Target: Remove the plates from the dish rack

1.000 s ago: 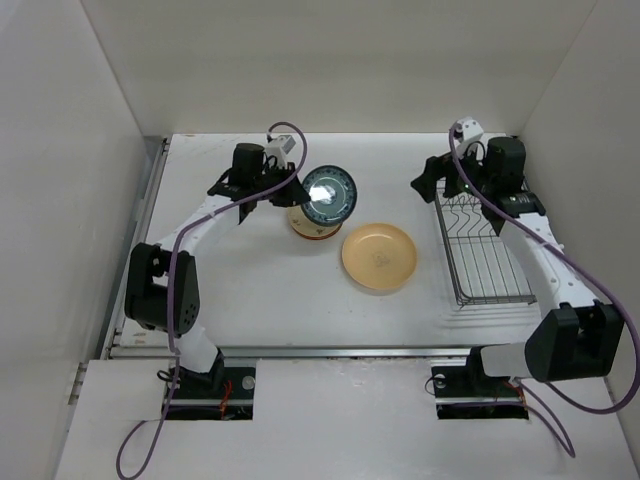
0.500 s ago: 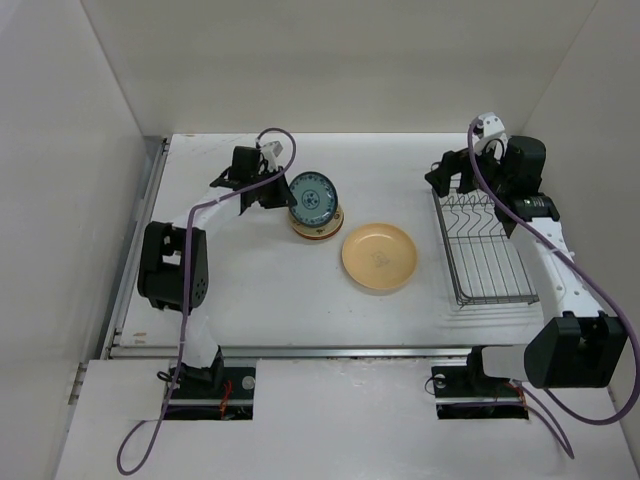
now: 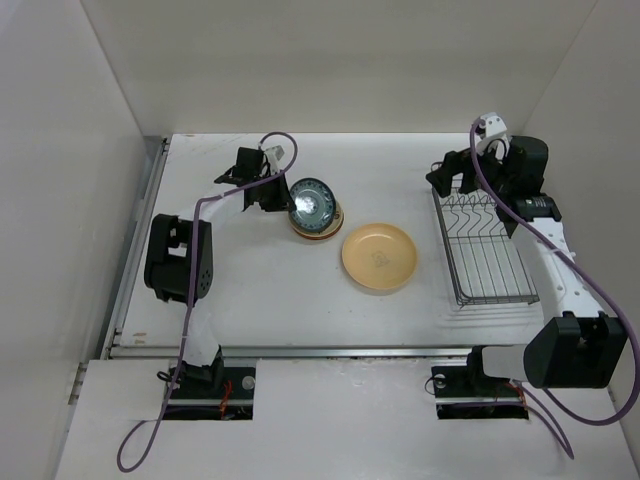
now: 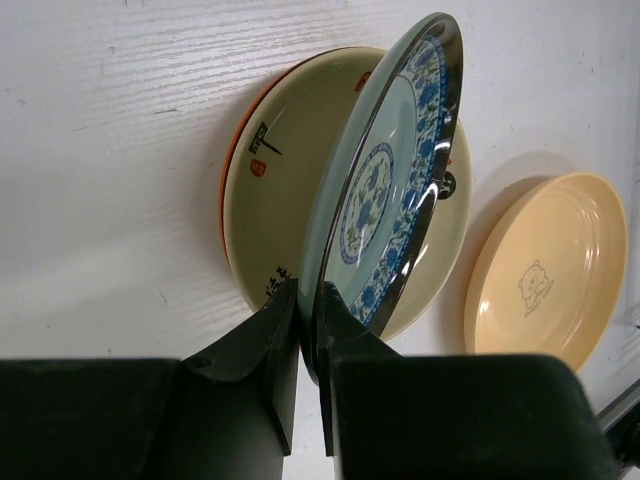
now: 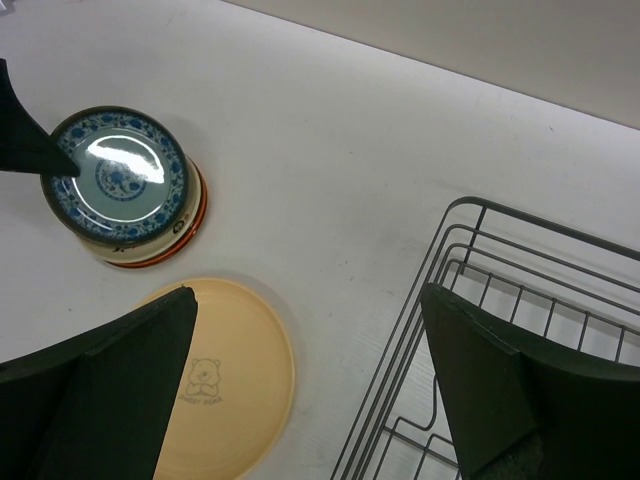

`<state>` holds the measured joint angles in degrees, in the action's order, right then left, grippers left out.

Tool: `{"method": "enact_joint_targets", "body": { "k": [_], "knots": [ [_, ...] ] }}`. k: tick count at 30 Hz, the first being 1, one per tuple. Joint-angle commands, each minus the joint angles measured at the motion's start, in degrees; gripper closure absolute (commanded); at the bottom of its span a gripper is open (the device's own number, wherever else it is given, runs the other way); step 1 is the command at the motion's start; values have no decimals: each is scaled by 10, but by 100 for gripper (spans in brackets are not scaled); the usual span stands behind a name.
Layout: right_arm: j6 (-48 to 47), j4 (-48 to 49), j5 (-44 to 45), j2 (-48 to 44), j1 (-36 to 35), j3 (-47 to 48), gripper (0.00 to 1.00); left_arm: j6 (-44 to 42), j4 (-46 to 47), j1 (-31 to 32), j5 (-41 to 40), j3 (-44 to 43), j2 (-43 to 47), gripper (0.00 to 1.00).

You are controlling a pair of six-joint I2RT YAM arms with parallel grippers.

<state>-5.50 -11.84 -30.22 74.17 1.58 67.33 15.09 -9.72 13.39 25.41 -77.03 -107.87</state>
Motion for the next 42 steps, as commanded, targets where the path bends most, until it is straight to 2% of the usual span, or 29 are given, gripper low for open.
{"method": "enact_joint_targets", "body": {
  "k": [1,5,14,15,18,22,23,24,28,29,31,32,35,39,42],
  "knots": [
    [7,33,-12,-19,8,-3,1,-7,-6,-1,4,-31,6,100],
    [7,33,-18,-19,8,-3,1,-12,-11,-1,4,-36,0,93],
    [7,33,-18,-19,13,-3,1,-12,-16,-1,-1,-42,-5,62],
    [7,33,-18,-19,13,-3,1,-12,-21,-1,-6,-42,-5,56],
    [7,33,-18,-19,18,-3,1,-17,-21,-1,-6,-42,-5,45],
    [7,33,-23,-19,18,-3,1,-17,-27,-1,-18,-42,6,19],
    [7,33,-16,-19,18,-3,1,-17,-27,-1,-18,-42,13,3],
    [7,33,-16,-24,24,-3,1,-17,-27,-1,-25,-42,13,0],
    [12,33,57,-32,24,-3,1,-23,-37,-1,-73,-47,59,0],
    [12,33,109,-32,24,-3,1,-23,-37,-1,-110,-41,73,0],
    [-11,22,152,-39,24,16,1,-23,-37,-1,-171,-34,121,0],
    [-37,12,168,-46,29,16,1,-23,-37,-1,-234,-26,137,0],
    [-65,19,173,-80,41,-12,1,-12,-43,-1,-315,-21,188,0],
    [-35,25,196,-87,61,-21,1,-7,-38,-1,-335,-3,228,0],
    [-13,-17,226,-65,66,17,1,-2,-38,-1,-342,-3,228,0]
  ]
}}
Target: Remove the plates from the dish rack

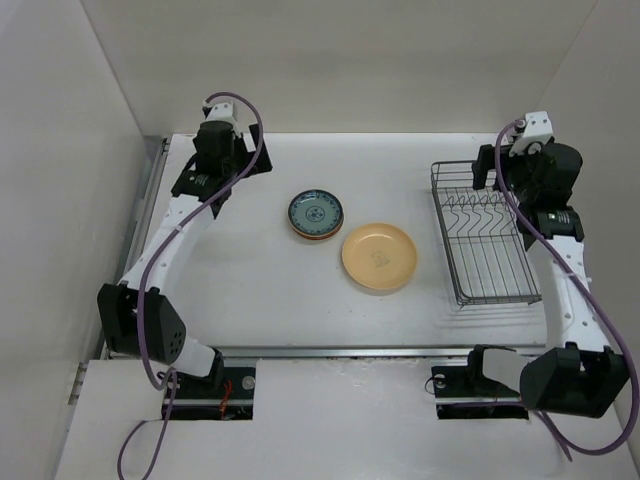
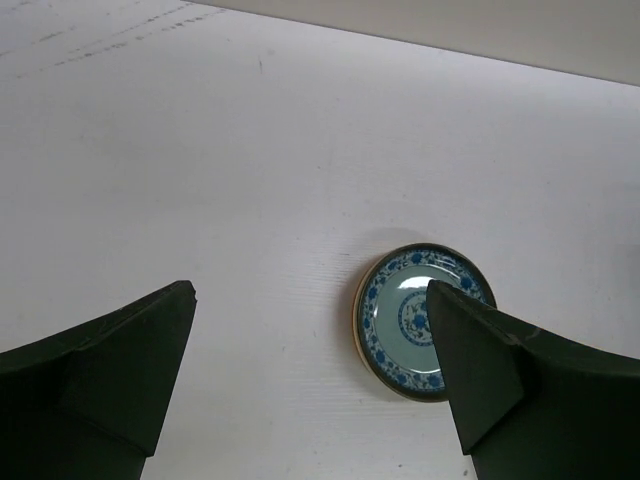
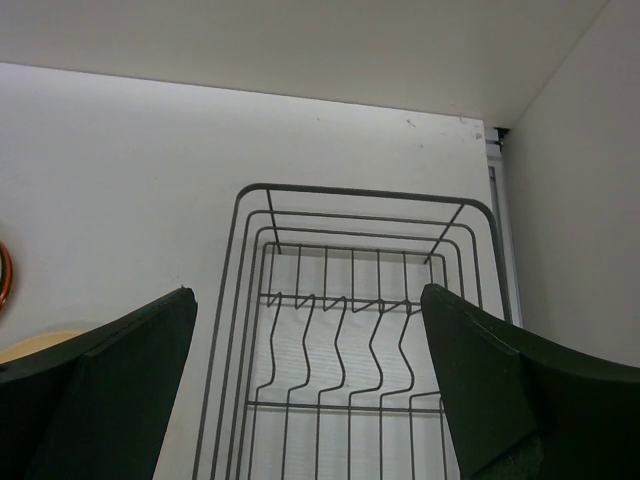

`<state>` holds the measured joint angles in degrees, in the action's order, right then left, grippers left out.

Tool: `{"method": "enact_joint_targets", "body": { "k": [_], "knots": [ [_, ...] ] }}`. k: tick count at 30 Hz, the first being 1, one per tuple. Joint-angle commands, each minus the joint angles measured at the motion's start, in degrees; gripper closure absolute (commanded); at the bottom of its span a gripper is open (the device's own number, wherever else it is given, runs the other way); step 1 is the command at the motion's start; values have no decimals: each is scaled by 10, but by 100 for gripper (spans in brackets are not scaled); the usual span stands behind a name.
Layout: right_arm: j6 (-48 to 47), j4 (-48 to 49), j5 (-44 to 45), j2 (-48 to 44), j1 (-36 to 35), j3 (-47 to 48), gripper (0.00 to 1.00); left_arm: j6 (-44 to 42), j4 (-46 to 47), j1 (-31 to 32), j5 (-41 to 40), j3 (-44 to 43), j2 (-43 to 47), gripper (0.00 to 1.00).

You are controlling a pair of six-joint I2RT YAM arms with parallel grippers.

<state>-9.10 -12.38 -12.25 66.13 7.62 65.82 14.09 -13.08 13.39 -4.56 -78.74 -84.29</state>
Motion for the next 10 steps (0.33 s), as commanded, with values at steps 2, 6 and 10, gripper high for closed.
{"method": "enact_joint_targets", "body": {
  "k": [2,6,10],
  "knots": [
    [36,-19,66,22,17,38,1,14,-10,-1,-42,14,-8,0],
    [17,-12,90,0,22,33,1,14,-15,-1,-37,9,-13,0],
    [2,13,90,-38,22,-2,1,14,-15,-1,-32,9,-13,0]
  ]
}}
